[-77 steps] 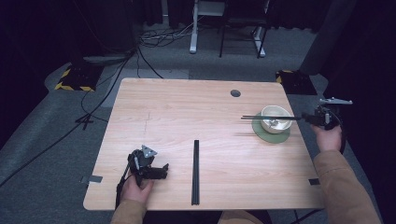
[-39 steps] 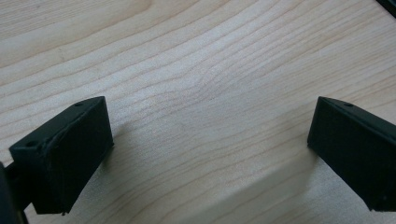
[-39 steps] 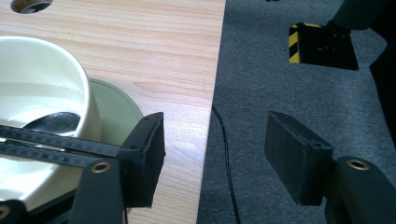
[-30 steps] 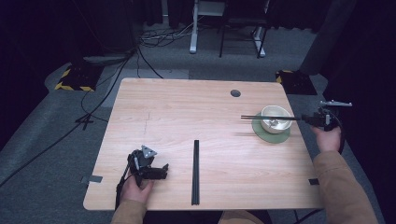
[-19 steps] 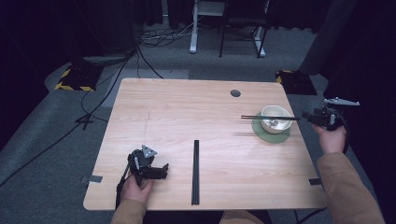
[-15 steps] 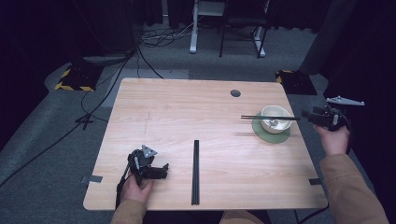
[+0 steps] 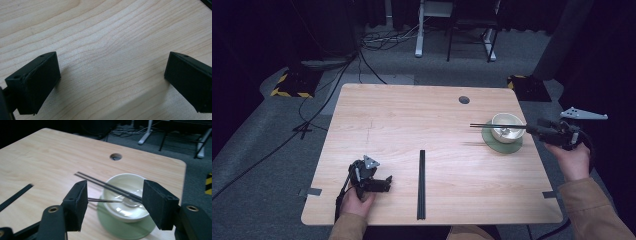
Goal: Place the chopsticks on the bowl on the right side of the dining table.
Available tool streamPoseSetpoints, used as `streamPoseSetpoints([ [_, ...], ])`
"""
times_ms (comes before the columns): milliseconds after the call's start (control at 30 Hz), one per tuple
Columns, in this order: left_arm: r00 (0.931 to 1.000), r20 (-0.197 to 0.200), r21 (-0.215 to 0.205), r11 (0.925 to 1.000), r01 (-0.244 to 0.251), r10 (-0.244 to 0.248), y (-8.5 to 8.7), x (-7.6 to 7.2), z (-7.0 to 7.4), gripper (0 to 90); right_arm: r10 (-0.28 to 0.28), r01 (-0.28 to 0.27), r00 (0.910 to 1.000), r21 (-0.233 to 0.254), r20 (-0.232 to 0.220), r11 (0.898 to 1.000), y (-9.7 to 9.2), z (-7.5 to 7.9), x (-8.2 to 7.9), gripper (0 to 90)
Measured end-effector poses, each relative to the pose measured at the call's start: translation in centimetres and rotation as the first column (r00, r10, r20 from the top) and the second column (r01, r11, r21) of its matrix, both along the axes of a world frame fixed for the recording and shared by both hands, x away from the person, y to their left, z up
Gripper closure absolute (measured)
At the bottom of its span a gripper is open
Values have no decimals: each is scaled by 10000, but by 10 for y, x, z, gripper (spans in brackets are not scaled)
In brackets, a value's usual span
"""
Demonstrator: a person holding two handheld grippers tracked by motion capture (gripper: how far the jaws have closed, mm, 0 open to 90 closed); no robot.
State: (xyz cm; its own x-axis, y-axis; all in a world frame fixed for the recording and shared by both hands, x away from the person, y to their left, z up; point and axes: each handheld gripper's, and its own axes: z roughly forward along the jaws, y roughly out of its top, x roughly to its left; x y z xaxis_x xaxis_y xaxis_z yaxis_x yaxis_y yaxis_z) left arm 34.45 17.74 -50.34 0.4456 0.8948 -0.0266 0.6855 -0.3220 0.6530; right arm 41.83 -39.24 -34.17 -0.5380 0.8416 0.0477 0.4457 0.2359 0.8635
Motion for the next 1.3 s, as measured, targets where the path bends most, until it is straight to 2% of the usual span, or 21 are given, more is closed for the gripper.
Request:
streamPoseSetpoints([
  [67, 9999, -19, -58, 9999, 109, -109, 1, 0, 0, 5, 312, -312, 9995, 19, -3, 9995, 6, 4, -10, 375],
  [233, 9996, 1, -58, 9996, 277, -277, 2, 2, 0, 4, 751, -749, 9970, 140, -178, 9971, 14, 9, -22, 364],
  [333, 9991, -38, -56, 9990, 432, -432, 4, 2, 0, 5, 1016, -1021, 9945, -190, -235, 9946, 23, 8, -30, 364],
  [433, 9982, -22, 23, 9982, 602, -602, 6, 2, 0, 5, 1256, -1267, 9914, -284, -374, 9915, 31, 6, -38, 365],
  [500, 9979, 76, 41, 9979, 644, -644, 6, 2, 0, 5, 1264, -1276, 9910, -269, -438, 9915, 34, 4, -40, 369],
  [533, 9969, 12, -19, 9969, 787, -787, 7, 2, 0, 5, 1414, -1428, 9882, -192, -586, 9896, 38, 2, -45, 381],
  [633, 9960, -80, -33, 9960, 893, -894, 8, 1, 0, 5, 1476, -1485, 9872, -114, -604, 9888, 42, -1, -50, 381],
  [733, 9961, -66, -8, 9962, 876, -876, 9, 1, 0, 5, 1430, -1424, 9873, 139, -696, 9897, 50, -11, -59, 380],
  [900, 9970, -12, 20, 9970, 769, -769, 8, 0, 0, 5, 1681, -1643, 9813, 462, -935, 9853, 58, -26, -63, 378],
  [933, 9970, -14, 22, 9970, 769, -769, 8, 0, 0, 5, 1735, -1690, 9794, 511, -1032, 9843, 61, -34, -62, 378],
  [967, 9970, -14, 22, 9970, 769, -769, 8, 0, 0, 5, 1735, -1690, 9794, 511, -1032, 9843, 61, -34, -62, 378],
  [1067, 9970, -16, 26, 9970, 773, -773, 8, 0, 0, 5, 1792, -1686, 9760, 919, -1236, 9814, 65, -55, -62, 380],
  [1100, 9970, -16, 25, 9970, 770, -770, 8, 0, 0, 5, 1792, -1686, 9760, 919, -1236, 9814, 65, -55, -62, 380],
  [1133, 9970, -22, 12, 9970, 774, -774, 8, 0, 0, 5, 1902, -1785, 9693, 861, -1555, 9802, 69, -65, -61, 380],
  [1167, 9970, -22, 12, 9970, 774, -774, 8, 0, 0, 5, 1898, -1787, 9679, 803, -1646, 9806, 70, -69, -61, 381],
  [1267, 9966, -25, 39, 9966, 823, -823, 9, 0, 0, 5, 1840, -1735, 9687, 756, -1668, 9819, 72, -75, -61, 381],
  [1300, 9966, -23, 38, 9966, 823, -823, 9, 0, 0, 5, 1812, -1768, 9686, 407, -1702, 9834, 76, -81, -62, 380],
])
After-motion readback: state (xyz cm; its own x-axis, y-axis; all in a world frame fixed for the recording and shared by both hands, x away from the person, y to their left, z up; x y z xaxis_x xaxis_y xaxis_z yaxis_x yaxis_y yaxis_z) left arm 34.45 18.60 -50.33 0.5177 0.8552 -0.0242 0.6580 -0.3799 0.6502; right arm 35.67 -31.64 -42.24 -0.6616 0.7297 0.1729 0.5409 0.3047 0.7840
